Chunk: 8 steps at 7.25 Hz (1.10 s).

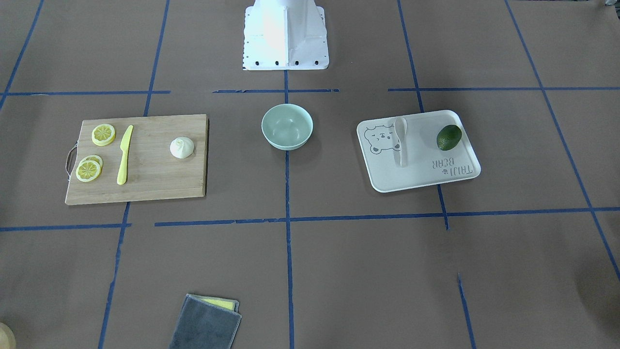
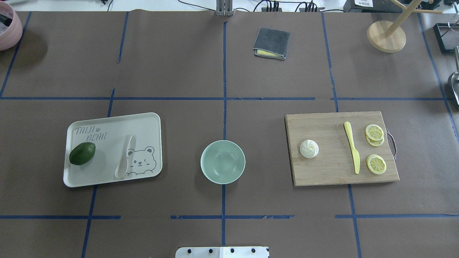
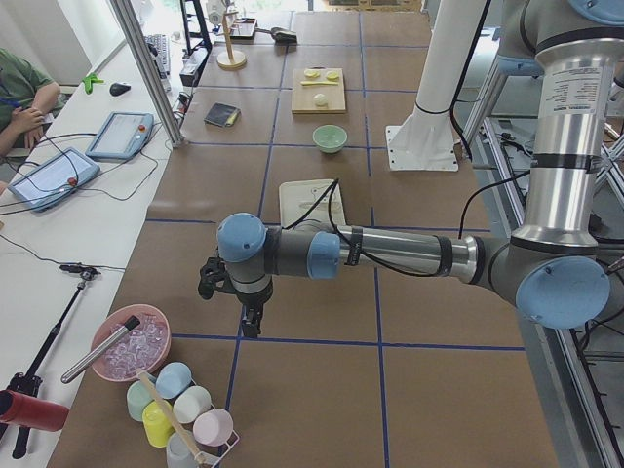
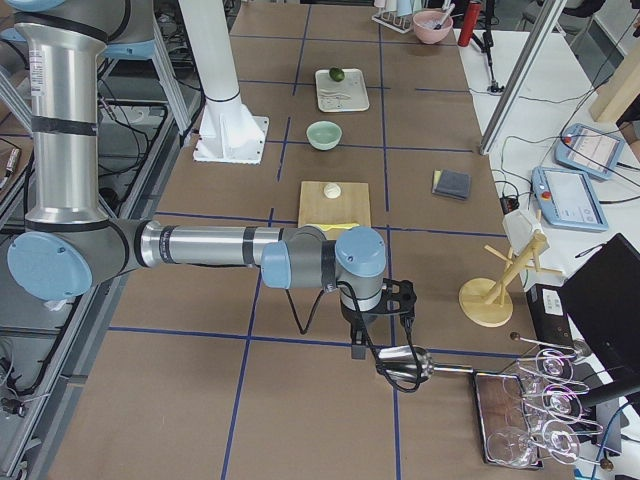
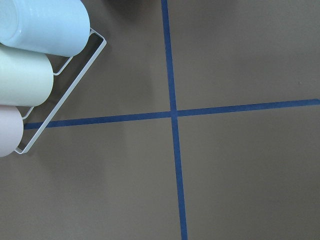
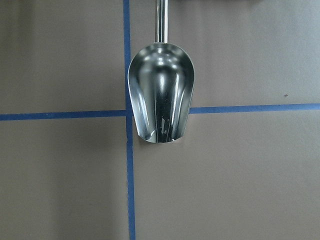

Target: Put spoon and bun in bowl

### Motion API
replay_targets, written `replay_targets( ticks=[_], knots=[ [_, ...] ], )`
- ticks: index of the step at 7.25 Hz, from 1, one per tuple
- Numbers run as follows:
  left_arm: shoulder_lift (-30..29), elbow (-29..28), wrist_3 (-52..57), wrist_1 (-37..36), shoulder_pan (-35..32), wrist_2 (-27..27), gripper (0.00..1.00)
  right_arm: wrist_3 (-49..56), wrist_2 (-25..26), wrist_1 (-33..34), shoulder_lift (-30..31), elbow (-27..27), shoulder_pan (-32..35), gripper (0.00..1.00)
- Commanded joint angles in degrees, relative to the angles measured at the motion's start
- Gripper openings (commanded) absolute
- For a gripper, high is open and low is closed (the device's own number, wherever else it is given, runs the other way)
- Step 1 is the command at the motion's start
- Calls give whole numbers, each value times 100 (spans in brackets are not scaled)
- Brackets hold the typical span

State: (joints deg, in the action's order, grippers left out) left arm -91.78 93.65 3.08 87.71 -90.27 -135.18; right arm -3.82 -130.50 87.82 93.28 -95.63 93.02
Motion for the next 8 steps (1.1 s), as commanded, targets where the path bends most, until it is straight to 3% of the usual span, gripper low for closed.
replay_targets(
  ticks=[1,3,5,8],
  knots=[
    [2,13,0,26,0,0,100,-13,-2,42,6,-25,5,100],
    [-85,353,-78,53,35,44,100,-65,-560,42,-3,-25,6,100],
    [-103,924,-331,236,551,26,100,-83,-696,-11,-29,-96,-56,100],
    [-112,1244,-2596,1727,1755,44,100,-127,-713,7,-319,-316,-293,100]
  ],
)
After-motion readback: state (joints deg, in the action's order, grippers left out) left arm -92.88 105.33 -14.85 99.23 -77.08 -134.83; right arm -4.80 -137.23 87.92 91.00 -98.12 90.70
